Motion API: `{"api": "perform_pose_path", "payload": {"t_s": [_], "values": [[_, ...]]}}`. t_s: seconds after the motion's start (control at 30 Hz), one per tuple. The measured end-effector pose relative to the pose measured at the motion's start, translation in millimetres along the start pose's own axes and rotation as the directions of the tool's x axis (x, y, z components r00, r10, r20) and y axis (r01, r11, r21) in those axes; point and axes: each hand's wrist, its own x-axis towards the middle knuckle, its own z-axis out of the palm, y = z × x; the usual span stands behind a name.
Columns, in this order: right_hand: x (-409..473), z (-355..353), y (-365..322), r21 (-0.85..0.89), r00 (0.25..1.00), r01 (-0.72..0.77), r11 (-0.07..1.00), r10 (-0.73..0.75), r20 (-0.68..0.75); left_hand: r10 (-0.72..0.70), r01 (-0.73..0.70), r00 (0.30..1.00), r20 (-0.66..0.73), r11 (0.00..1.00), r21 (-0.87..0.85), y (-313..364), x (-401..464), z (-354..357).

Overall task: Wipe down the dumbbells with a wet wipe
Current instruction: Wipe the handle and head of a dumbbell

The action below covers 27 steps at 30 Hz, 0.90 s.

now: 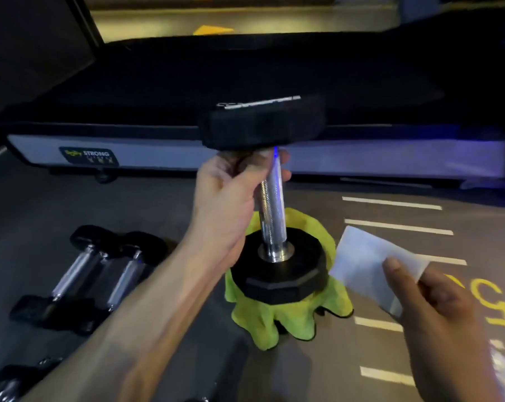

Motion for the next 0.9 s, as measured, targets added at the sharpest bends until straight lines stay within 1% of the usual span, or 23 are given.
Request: {"api": "perform_pose_path", "payload": {"t_s": [0.07, 0.17, 0.2, 0.27, 0.37, 0.47, 0.5, 0.53, 0.57, 0.6, 0.67, 0.7, 0.73, 0.8, 0.87, 0.9], "values": [[-2.4, -5.3, 7.7, -0.021, 0.999, -0.025, 0.999, 0.024, -0.044, -0.008, 0.007, 1.000, -0.027, 0.999, -0.037, -6.2, -1.2, 8.8], [-0.1, -6.9, 8.2, -0.090, 0.999, 0.002, 0.996, -0.005, -0.036, 0.001, 0.000, 1.000, -0.028, 0.999, 0.049, -9.2, -5.4, 13.7], [2.6, -5.7, 3.3, -0.137, 0.999, 0.043, 0.990, -0.047, -0.020, -0.002, 0.004, 0.999, -0.033, 0.997, 0.076, -10.0, -7.7, 15.0], [10.0, -0.7, -10.3, -0.259, 0.980, 0.198, 0.945, -0.199, 0.024, -0.004, 0.010, 0.998, -0.056, 0.995, 0.100, -11.6, -10.6, 15.0], [20.7, 16.1, -29.4, -0.351, 0.907, 0.416, 0.839, -0.410, 0.095, 0.009, -0.001, 0.998, -0.068, 0.993, 0.114, -12.4, -11.2, 14.0], [25.4, 37.7, -33.7, -0.426, 0.811, 0.585, 0.690, -0.504, 0.297, 0.092, -0.077, 0.992, -0.086, 0.983, 0.165, -10.9, -10.4, 12.8], [25.8, 41.6, -30.1, -0.407, 0.778, 0.627, 0.664, -0.508, 0.370, 0.133, -0.117, 0.988, -0.084, 0.977, 0.177, -9.6, -9.4, 11.0], [25.0, 44.2, -26.9, -0.381, 0.761, 0.642, 0.665, -0.494, 0.421, 0.188, -0.171, 0.980, -0.067, 0.963, 0.209, -8.4, -7.2, 7.8], [24.1, 45.0, -23.4, -0.350, 0.758, 0.635, 0.689, -0.469, 0.453, 0.255, -0.234, 0.966, -0.040, 0.931, 0.280, -6.2, -4.6, 4.9], [23.0, 44.4, -21.2, -0.330, 0.758, 0.627, 0.706, -0.455, 0.467, 0.329, -0.304, 0.944, 0.000, 0.873, 0.381, -2.2, -2.3, 2.7], [21.3, 42.5, -20.5, -0.300, 0.738, 0.646, 0.702, -0.476, 0.478, 0.469, -0.438, 0.878, 0.096, 0.705, 0.558, 7.4, 1.9, -0.5], [21.2, 42.4, -21.8, -0.285, 0.726, 0.657, 0.698, -0.484, 0.489, 0.516, -0.487, 0.845, 0.142, 0.632, 0.602, 11.3, 4.2, -1.5], [21.8, 43.6, -21.6, -0.277, 0.711, 0.669, 0.689, -0.486, 0.509, 0.532, -0.510, 0.829, 0.171, 0.596, 0.620, 12.6, 6.1, -1.8], [22.3, 46.5, -22.9, -0.269, 0.689, 0.677, 0.685, -0.461, 0.559, 0.508, -0.506, 0.840, 0.191, 0.605, 0.615, 13.1, 10.8, -2.3], [22.1, 46.4, -27.7, -0.293, 0.681, 0.669, 0.683, -0.406, 0.610, 0.465, -0.482, 0.862, 0.203, 0.626, 0.613, 15.9, 16.1, -2.3], [21.4, 45.0, -30.9, -0.309, 0.669, 0.676, 0.669, -0.381, 0.638, 0.448, -0.473, 0.869, 0.212, 0.622, 0.624, 18.2, 18.2, -1.8]]}}
